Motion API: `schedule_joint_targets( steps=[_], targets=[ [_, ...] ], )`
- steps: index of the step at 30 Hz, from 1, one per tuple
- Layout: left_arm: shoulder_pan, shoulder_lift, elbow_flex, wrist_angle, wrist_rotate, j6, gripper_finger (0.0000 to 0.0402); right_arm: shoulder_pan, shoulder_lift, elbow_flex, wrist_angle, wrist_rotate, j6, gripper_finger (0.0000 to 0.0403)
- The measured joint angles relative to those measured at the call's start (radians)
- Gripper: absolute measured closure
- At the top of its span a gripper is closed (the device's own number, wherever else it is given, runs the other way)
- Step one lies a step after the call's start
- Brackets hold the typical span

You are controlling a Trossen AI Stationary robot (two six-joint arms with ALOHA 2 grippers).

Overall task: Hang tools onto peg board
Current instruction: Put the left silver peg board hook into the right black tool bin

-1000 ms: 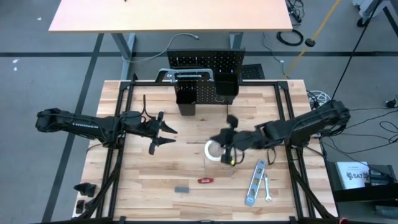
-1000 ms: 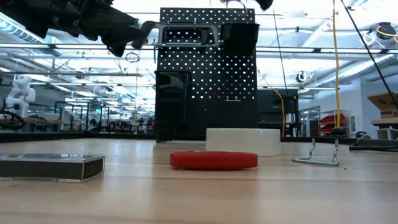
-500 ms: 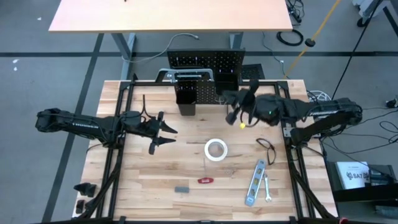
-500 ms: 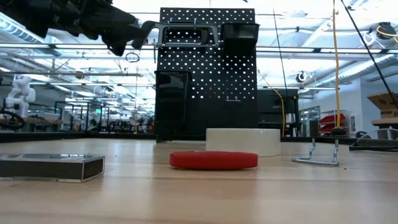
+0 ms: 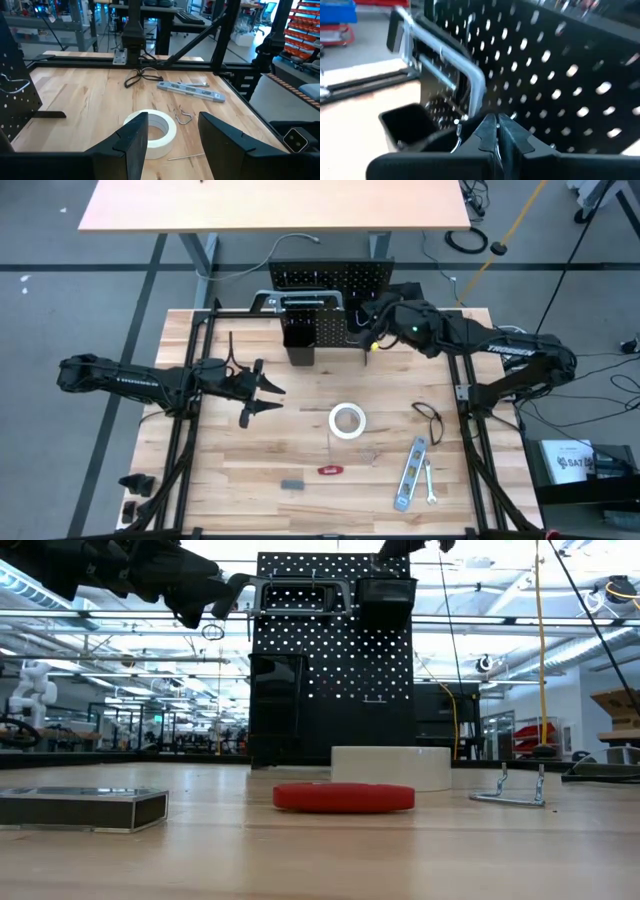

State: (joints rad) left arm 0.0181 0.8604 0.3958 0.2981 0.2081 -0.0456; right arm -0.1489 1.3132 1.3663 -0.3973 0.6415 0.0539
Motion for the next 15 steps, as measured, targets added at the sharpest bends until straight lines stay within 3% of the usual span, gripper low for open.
schedule_joint_targets(
  steps=[15],
  targets=[
    [0.000, 0.000, 0.000, 0.000, 0.000, 0.000, 0.0224, -0.029, 0.011, 0.000, -0.037, -0.020, 0.055, 0.0387]
  ],
)
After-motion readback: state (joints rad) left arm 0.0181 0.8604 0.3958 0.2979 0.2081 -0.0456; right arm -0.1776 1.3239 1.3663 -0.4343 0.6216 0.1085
